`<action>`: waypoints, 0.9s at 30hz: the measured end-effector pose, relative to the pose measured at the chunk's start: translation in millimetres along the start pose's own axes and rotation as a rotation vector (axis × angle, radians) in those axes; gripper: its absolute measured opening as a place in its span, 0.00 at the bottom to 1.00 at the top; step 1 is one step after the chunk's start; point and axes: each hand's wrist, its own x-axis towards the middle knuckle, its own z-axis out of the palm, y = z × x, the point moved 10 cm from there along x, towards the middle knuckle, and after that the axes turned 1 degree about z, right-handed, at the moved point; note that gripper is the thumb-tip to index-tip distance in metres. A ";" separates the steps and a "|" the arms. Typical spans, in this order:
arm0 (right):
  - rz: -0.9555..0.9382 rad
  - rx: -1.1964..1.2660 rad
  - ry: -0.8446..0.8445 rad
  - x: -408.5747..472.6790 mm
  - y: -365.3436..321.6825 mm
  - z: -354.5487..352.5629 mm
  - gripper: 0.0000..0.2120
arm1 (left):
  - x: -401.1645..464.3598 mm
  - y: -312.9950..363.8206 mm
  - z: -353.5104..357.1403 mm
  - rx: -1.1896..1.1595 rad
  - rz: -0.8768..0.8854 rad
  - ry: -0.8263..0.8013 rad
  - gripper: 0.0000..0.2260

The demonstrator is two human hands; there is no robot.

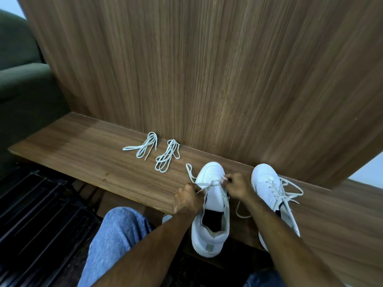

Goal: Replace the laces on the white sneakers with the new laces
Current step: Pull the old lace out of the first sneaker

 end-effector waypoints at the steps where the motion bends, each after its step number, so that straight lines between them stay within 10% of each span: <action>1: 0.015 -0.068 -0.011 -1.1 6.6 6.8 0.09 | 0.4 -0.1 0.3 -0.001 -0.002 -0.004 0.14; 8: 0.073 -0.350 0.009 -4.5 3.8 2.7 0.07 | 1.2 -1.1 0.7 0.011 -0.012 -0.009 0.13; 19: -0.197 1.065 0.377 -29.4 -63.4 -148.6 0.10 | 0.9 4.0 -0.9 0.018 0.029 0.006 0.12; 27: -0.076 0.126 0.038 3.1 -18.1 -22.8 0.05 | -1.2 2.3 -2.5 0.026 0.006 0.011 0.11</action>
